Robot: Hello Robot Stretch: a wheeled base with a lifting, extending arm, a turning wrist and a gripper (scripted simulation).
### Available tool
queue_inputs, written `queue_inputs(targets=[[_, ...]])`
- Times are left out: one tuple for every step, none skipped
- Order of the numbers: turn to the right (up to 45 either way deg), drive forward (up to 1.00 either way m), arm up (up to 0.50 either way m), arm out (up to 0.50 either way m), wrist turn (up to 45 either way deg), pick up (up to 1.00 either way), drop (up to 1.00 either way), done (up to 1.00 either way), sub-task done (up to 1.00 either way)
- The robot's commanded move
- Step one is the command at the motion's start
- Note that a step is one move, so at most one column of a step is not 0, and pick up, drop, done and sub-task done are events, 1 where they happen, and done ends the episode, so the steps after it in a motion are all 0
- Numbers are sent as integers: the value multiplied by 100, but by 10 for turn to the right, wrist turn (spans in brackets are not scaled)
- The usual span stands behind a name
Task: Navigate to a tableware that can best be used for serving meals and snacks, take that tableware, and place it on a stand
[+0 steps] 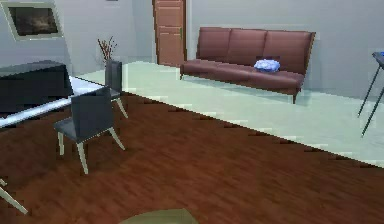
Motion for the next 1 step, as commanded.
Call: queue_inputs(targets=[[0,100,0,0,0,0,0,0,0]])
